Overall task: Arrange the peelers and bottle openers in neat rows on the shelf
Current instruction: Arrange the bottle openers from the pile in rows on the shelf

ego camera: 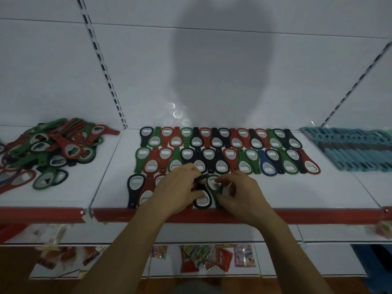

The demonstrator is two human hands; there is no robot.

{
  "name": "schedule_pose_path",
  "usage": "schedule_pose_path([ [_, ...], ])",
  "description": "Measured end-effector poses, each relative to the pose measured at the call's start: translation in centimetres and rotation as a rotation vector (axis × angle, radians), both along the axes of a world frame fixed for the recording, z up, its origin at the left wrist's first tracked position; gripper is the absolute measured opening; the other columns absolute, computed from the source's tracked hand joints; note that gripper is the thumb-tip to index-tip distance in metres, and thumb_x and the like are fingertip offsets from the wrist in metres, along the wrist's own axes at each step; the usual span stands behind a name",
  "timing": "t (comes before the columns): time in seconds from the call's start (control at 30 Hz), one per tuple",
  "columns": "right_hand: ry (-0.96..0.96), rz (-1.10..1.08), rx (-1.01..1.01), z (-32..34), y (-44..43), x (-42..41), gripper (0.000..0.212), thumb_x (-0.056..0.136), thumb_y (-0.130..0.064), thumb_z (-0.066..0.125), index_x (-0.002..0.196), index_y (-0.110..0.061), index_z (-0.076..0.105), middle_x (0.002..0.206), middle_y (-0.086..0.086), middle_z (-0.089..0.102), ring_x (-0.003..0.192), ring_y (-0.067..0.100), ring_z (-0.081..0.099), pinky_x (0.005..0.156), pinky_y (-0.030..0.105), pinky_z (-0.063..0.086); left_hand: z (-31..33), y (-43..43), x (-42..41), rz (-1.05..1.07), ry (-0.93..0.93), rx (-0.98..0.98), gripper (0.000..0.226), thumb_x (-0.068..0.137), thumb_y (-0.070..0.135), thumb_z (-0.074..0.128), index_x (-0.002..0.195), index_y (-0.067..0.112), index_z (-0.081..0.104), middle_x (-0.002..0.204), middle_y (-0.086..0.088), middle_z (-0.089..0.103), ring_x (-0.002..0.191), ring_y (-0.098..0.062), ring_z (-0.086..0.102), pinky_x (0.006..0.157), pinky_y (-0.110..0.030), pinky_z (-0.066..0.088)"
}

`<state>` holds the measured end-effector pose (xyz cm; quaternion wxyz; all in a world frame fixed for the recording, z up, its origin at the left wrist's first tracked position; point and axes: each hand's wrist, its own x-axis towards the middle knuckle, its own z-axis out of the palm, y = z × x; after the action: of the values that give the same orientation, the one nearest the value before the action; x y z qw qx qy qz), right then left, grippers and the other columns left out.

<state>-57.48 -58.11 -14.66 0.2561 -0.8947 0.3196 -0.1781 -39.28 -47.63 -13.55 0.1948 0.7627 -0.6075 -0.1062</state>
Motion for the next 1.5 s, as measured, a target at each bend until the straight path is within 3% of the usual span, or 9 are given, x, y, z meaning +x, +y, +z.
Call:
schedule_pose_path([
  [0.53,0.034,-0.014,-0.025,-0.2,0.3,0.6,0.033,0.083,-0.042,0.078,0.111,-0.025,0.073,0.098,-0.013,0.056,0.074,-0.006,0.048,0.068,0.006,0.034,0.1,0.7,0.1,-0.048,0.003,-0.01,0.03,0.092,0.045,0.071,0.112,0.023,0.068,0.115,0.015,0.053,0.098,-0.012,0.055,0.077,-0.033,0.051],
  [0.63,-0.19,-0.103,0.041,0.2,0.6,0.2,0.027,0.09,-0.037,0.073,0.115,-0.027,0.069,0.1,-0.013,0.063,0.071,0.006,0.058,0.066,0.016,0.044,1.0,0.7,0.2,-0.041,0.071,-0.132,0.025,0.094,0.035,0.068,0.116,0.023,0.066,0.109,0.012,0.055,0.098,-0.011,0.057,0.079,-0.031,0.051],
  [0.73,-0.523,0.009,0.363,1.8,0.9,0.2,0.025,0.094,-0.021,0.071,0.118,-0.026,0.066,0.096,-0.009,0.068,0.075,0.01,0.064,0.066,0.022,0.051,2.0,0.1,-0.2,-0.088,0.106,-0.135,0.021,0.095,0.03,0.065,0.115,0.023,0.067,0.107,0.011,0.053,0.093,-0.009,0.056,0.078,-0.031,0.051],
  [0.83,-0.557,0.118,0.454,3.2,0.7,0.8,0.013,0.095,-0.007,0.067,0.1,-0.019,0.068,0.087,-0.002,0.07,0.077,0.014,0.067,0.069,0.023,0.053,2.7,-0.7,-1.0,-0.167,0.159,-0.109,0.011,0.096,0.029,0.066,0.104,0.023,0.068,0.096,0.008,0.057,0.084,-0.007,0.057,0.072,-0.028,0.049],
  [1.0,-0.797,-0.097,0.581,3.9,-1.6,-0.3,0.018,0.102,-0.022,0.058,0.098,-0.005,0.06,0.075,0.015,0.069,0.064,0.026,0.066,0.061,0.027,0.055,2.3,-0.5,-0.8,-0.079,0.377,-0.214,0.004,0.095,0.029,0.07,0.093,0.027,0.067,0.082,0.014,0.066,0.076,-0.001,0.061,0.063,-0.009,0.042],
  [1.07,-0.655,-0.152,0.485,3.7,-3.2,-1.1,0.014,0.102,-0.021,0.059,0.094,-0.01,0.064,0.063,0.006,0.066,0.054,0.02,0.061,0.054,0.025,0.05,1.7,-0.4,-0.2,-0.055,0.288,-0.205,0.005,0.095,0.029,0.069,0.1,0.028,0.07,0.089,0.017,0.066,0.082,0.002,0.062,0.069,-0.009,0.043],
  [1.23,-0.17,-0.215,0.248,1.4,-5.1,-0.8,0.01,0.093,-0.026,0.072,0.083,-0.024,0.07,0.059,-0.006,0.065,0.048,0.004,0.06,0.05,0.013,0.044,0.8,-1.0,-0.3,-0.145,0.034,-0.053,0.038,0.094,0.051,0.065,0.125,0.028,0.068,0.118,0.015,0.056,0.101,-0.007,0.059,0.085,-0.031,0.052],
  [1.37,-0.065,-0.191,0.064,0.4,-4.1,0.2,0.01,0.091,-0.031,0.074,0.089,-0.021,0.074,0.072,-0.016,0.063,0.063,-0.004,0.058,0.06,0.006,0.042,0.5,-1.0,-0.7,-0.15,-0.018,0.029,0.051,0.089,0.059,0.069,0.133,0.033,0.062,0.124,0.016,0.047,0.096,-0.008,0.058,0.082,-0.033,0.053],
  [1.5,-0.01,-0.113,0.079,1.0,-3.6,-0.8,0.008,0.091,-0.027,0.073,0.098,-0.024,0.071,0.086,-0.015,0.069,0.069,-0.001,0.061,0.065,0.014,0.046,0.4,-1.0,-0.9,-0.172,-0.053,0.088,0.047,0.09,0.056,0.069,0.131,0.035,0.061,0.122,0.013,0.042,0.08,-0.006,0.06,0.07,-0.028,0.044],
])
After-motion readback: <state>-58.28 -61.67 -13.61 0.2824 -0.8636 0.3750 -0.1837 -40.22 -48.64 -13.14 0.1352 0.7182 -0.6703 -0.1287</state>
